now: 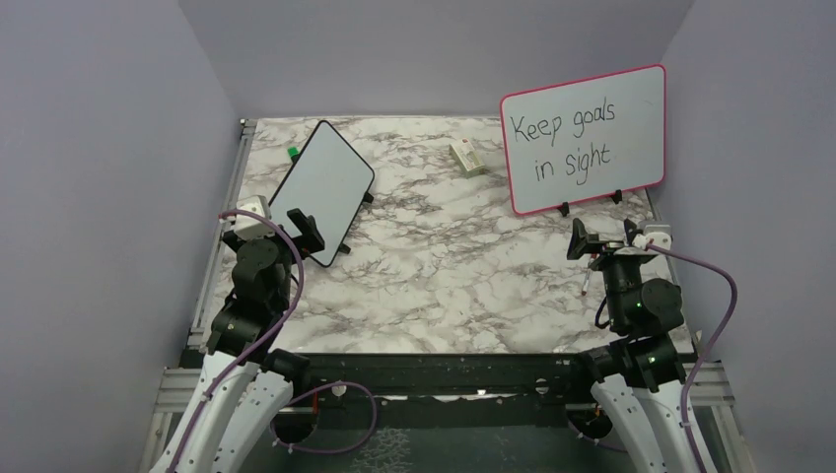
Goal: Write a sentence on the whiteboard
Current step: Move the whiteboard stand to the center of the board.
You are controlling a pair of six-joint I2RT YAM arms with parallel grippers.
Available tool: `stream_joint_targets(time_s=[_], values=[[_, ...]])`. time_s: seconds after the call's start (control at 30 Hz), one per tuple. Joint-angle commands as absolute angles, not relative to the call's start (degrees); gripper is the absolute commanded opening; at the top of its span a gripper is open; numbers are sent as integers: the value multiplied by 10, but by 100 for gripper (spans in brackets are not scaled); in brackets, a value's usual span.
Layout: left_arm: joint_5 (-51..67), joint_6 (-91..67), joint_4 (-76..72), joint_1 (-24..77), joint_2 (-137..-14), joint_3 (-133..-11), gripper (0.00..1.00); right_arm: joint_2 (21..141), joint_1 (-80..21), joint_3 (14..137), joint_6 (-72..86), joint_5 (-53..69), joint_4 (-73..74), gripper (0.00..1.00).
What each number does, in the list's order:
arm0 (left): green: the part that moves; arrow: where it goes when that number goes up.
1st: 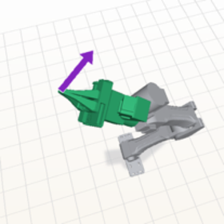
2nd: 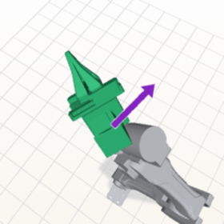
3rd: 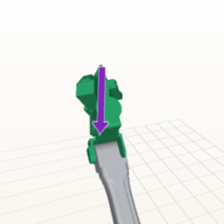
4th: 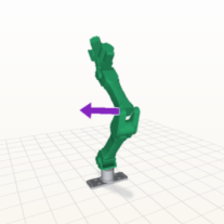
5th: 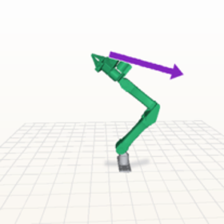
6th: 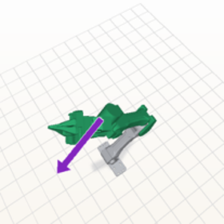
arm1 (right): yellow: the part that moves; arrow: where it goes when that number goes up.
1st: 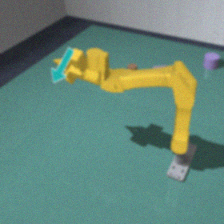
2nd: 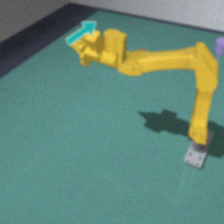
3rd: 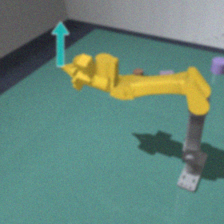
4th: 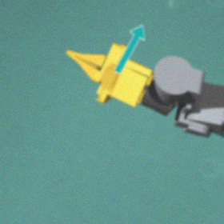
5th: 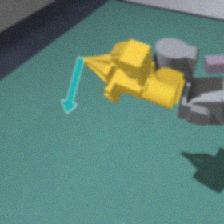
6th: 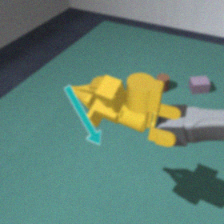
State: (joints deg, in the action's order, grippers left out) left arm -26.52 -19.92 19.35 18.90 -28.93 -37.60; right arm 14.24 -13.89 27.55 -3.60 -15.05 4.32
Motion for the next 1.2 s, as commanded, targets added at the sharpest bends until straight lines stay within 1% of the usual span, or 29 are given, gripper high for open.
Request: stream_joint_targets(time_s=[0.0,0.27,0.47,0.67,0.77,1.0,1.17], values=[[-276,-195,182,193,-291,-383,99,145,-142,270,-46,-163,29,100],[-249,-209,189,196,-309,-378,99,146,-142,271,-47,-152,29,100],[-234,-281,199,197,-351,-370,99,139,-142,270,-44,-148,30,100],[-210,-350,227,196,-414,-395,99,138,-142,269,-39,-139,30,100],[-216,-418,255,197,-449,-405,99,135,-142,268,-38,-138,28,100],[-224,-513,276,211,-560,-420,93,112,-142,269,-35,-144,29,100],[-295,-569,300,256,-621,-446,86,108,-142,270,-32,-142,29,100]])
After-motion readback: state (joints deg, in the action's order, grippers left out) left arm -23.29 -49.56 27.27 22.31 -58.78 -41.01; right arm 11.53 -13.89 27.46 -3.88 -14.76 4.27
